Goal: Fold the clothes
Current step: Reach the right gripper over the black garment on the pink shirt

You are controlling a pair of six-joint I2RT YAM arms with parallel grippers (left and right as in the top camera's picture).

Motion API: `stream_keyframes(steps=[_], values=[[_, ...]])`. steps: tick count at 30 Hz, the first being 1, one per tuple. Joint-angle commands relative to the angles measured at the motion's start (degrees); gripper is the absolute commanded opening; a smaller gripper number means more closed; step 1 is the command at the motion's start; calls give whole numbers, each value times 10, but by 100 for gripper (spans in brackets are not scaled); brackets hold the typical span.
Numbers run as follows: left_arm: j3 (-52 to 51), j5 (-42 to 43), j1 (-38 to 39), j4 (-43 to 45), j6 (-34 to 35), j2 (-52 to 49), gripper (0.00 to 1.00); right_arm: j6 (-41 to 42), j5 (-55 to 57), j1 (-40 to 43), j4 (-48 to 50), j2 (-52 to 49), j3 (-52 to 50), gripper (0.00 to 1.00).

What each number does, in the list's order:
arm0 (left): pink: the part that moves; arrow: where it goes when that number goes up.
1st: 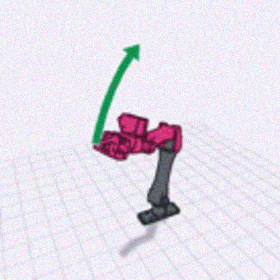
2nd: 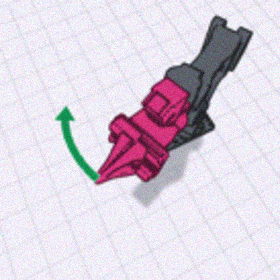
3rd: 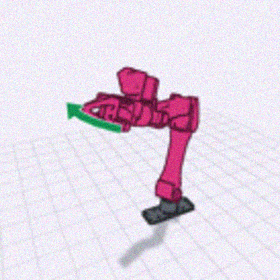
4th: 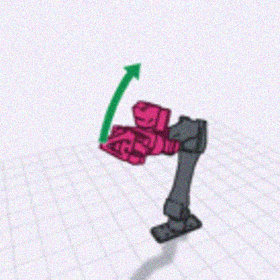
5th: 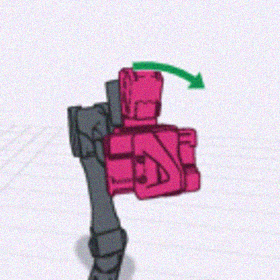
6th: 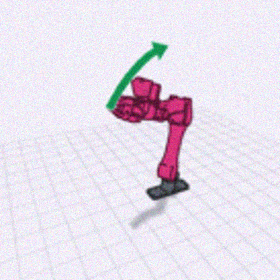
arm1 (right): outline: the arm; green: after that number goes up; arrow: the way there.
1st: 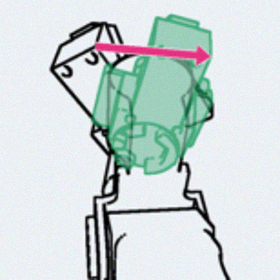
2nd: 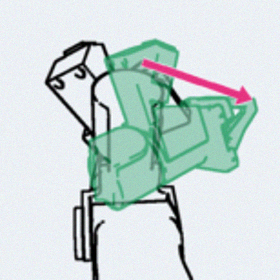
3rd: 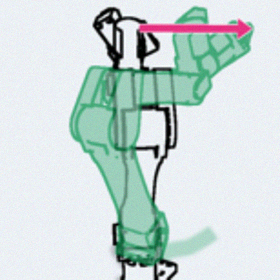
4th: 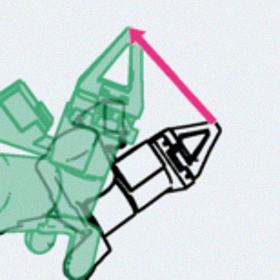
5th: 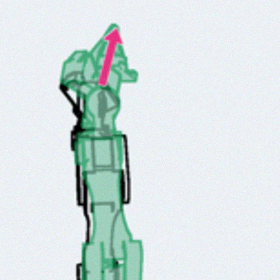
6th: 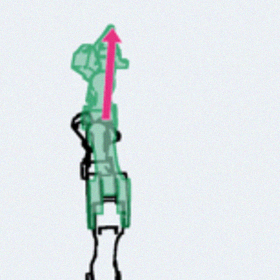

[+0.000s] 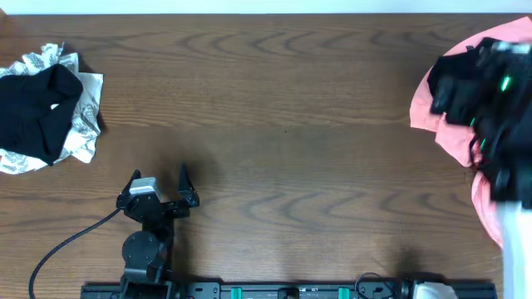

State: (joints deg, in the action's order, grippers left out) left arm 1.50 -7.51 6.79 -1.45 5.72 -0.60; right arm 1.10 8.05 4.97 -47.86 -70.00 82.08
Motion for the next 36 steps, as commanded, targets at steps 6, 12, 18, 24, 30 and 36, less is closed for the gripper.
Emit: stream_keyframes(steps=[6, 12, 18, 24, 30, 36], values=[[-13, -7, -3, -20, -8, 3, 98, -16, -75, 90, -56, -169, 142, 99], [-13, -7, -3, -20, -8, 3, 98, -16, -7, 98, -31, -211, 140, 99], [-13, -7, -3, -20, -8, 3, 98, -84, 1, 126, -22, -278, 140, 75], [-13, -7, -3, -20, -8, 3, 98, -156, -43, 157, -17, -365, 140, 74], [-13, -7, -3, -20, -8, 3, 98, -203, -73, 183, 14, -425, 140, 76], [-13, -7, -3, -20, -8, 3, 98, -223, -96, 199, 55, -463, 140, 76]])
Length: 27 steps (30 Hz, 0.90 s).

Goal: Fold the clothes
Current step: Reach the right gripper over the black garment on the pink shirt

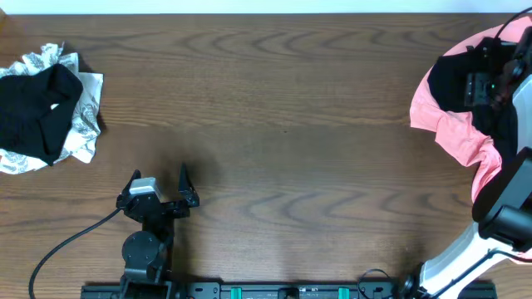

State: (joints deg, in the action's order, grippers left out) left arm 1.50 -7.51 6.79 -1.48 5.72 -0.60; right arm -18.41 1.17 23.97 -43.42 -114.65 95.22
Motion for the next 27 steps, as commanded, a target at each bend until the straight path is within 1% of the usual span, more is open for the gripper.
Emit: stream_keyframes(steps=[1, 4, 10, 16, 21, 22, 24, 27], values=[[-13, -7, -3, -19, -8, 3, 98, -36, -43, 11, 16, -23, 9, 76], [-13, -7, -3, -19, -8, 3, 98, -63, -76, 12, 35, -45, 9, 75], [-13, -7, -3, -19, -8, 3, 98, -89, -98, 12, 76, -91, 9, 73], [-13, -7, -3, -19, -8, 3, 98, -102, -96, 13, 116, -126, 9, 72], [-13, -7, -3, -19, -8, 3, 98, -115, -96, 12, 126, -153, 9, 66], [-13, -7, -3, -19, -8, 3, 98, -115, -96, 12, 126, -160, 9, 63], [-13, -7, -3, -19, -8, 3, 98, -115, -96, 12, 125, -168, 9, 52], [-13, -7, -3, -19, -8, 3, 98, -115, -96, 12, 129, -169, 9, 27]])
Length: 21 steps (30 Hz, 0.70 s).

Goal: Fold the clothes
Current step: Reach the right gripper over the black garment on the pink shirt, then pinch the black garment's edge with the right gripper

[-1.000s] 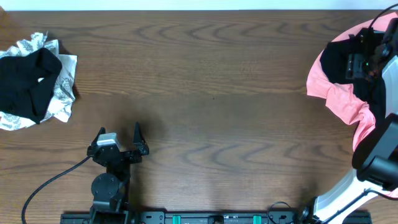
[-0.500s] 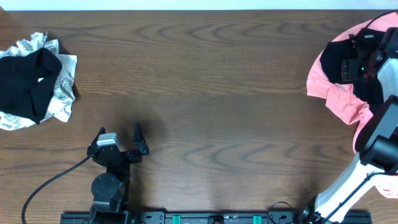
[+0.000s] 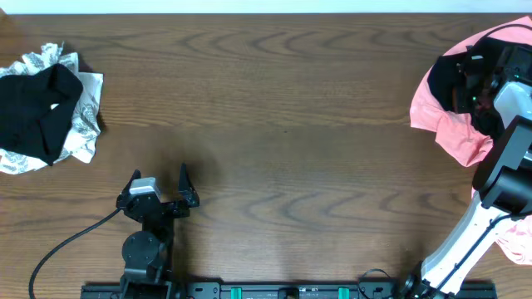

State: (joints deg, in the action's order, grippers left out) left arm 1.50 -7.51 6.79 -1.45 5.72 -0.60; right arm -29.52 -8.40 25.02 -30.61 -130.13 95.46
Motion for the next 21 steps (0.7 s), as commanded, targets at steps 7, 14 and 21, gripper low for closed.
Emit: stream_keyframes(steps=[7, 14, 21], values=[[-13, -7, -3, -20, -8, 3, 98, 3, 0, 2, 3, 24, 23, 18], [-13, -7, -3, -20, -8, 3, 98, 3, 0, 2, 6, 90, 25, 23], [-13, -7, -3, -20, -8, 3, 98, 3, 0, 2, -6, 112, 24, 1]])
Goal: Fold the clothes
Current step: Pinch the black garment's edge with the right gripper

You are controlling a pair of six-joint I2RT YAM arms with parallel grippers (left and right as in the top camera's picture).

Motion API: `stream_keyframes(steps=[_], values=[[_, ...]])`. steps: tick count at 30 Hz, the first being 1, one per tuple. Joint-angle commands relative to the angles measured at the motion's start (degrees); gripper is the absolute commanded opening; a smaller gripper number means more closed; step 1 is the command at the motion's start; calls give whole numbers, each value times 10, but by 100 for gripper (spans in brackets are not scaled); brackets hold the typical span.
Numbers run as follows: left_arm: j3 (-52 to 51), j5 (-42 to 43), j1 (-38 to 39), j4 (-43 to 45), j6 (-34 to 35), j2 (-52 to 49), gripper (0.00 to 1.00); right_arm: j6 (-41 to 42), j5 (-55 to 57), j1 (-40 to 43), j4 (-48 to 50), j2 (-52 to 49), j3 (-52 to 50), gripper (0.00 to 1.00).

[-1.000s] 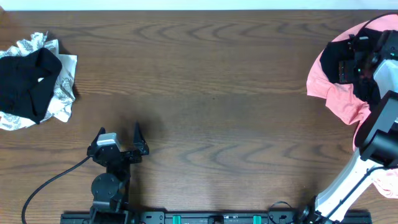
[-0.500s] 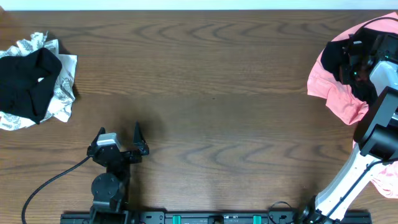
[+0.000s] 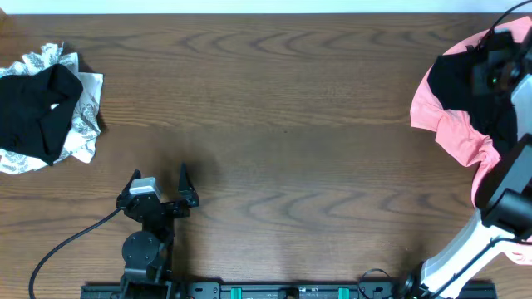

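A pink garment point(image 3: 449, 126) lies bunched at the table's right edge with a black garment point(image 3: 453, 83) on top of it. My right gripper point(image 3: 496, 71) hovers over the black garment near the far right corner; it is blurred, and its fingers cannot be made out. A second pile sits at the far left: a black garment point(image 3: 37, 112) on a white patterned one point(image 3: 86, 124). My left gripper point(image 3: 160, 179) rests near the front left, well away from both piles, open and holding nothing.
The brown wooden table point(image 3: 283, 124) runs between the two piles. A black cable point(image 3: 66, 241) trails from the left arm's base towards the front left. The right arm's white link point(image 3: 474, 241) rises along the right front edge.
My right gripper has shifted a little towards the far right corner over the black garment on the pink one. The clothes and the left arm look unchanged.
My right arm was over the pink and black pile at the right edge at every moment, shifting slightly each time. The pile has kept much the same bunched shape. The left arm and the left pile have stayed where they were.
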State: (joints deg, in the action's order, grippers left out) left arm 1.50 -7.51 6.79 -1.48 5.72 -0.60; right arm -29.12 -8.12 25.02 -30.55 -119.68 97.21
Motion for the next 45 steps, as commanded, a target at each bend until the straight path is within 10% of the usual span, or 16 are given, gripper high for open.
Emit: stream_keyframes(steps=[1, 6, 20, 27, 45], values=[[-13, -7, -3, -19, -8, 3, 98, 0, -3, 2, -8, 5, 5, 4], [-13, -7, -3, -19, -8, 3, 98, 13, -3, 2, -10, -17, 2, 22], [-13, -7, -3, -19, -8, 3, 98, 26, -3, 2, -15, -106, 2, 29], [-13, -7, -3, -19, -8, 3, 98, 30, -3, 2, -11, -102, 2, 1], [-13, -7, -3, -19, -8, 3, 98, 60, -3, 0, -3, 13, 3, 1]])
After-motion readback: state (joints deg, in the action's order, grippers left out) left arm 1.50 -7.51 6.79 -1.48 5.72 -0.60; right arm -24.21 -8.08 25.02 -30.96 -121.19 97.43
